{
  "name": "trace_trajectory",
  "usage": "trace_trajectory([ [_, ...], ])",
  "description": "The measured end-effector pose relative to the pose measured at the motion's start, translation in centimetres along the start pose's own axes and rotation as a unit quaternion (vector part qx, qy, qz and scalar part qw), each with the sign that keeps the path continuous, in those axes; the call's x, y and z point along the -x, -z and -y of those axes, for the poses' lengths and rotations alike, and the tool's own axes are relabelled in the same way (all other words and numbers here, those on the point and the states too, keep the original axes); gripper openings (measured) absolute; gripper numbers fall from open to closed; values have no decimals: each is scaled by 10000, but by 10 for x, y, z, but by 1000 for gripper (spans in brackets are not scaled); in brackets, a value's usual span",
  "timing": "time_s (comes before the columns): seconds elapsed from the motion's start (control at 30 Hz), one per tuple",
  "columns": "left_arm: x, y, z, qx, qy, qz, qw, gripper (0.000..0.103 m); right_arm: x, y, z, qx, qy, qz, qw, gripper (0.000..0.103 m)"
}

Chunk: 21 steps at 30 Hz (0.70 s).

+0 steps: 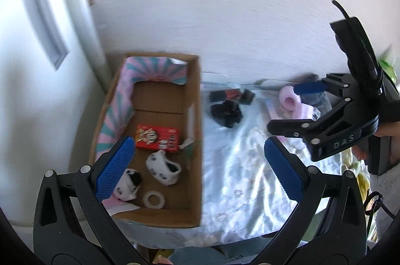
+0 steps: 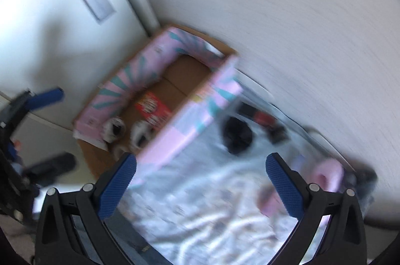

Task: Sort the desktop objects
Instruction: 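Move both tools back over the table objects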

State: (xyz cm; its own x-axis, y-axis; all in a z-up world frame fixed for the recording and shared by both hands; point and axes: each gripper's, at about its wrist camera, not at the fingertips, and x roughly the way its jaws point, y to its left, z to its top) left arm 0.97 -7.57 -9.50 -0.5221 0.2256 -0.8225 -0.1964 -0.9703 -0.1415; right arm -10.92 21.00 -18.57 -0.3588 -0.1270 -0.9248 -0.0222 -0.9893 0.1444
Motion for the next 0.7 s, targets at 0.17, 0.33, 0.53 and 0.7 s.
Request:
trace_trajectory([
  [0.17,-8,-10,34,-321,254,-12,9992,103,20,37,44,-607,69,-47,9981,103],
  [0.33,-15,-17,66,-695,355,22,9969,103,28,75,84,-1046,603,-300,9922,103],
  [0.53,-43,-12,103,-1209,259,-457,9913,103,48,126,134,-1868,790,-153,9791,103],
  [0.7,-72,0,127,-1283,459,-821,9873,103,47,162,160,-2141,1033,-216,9711,103],
])
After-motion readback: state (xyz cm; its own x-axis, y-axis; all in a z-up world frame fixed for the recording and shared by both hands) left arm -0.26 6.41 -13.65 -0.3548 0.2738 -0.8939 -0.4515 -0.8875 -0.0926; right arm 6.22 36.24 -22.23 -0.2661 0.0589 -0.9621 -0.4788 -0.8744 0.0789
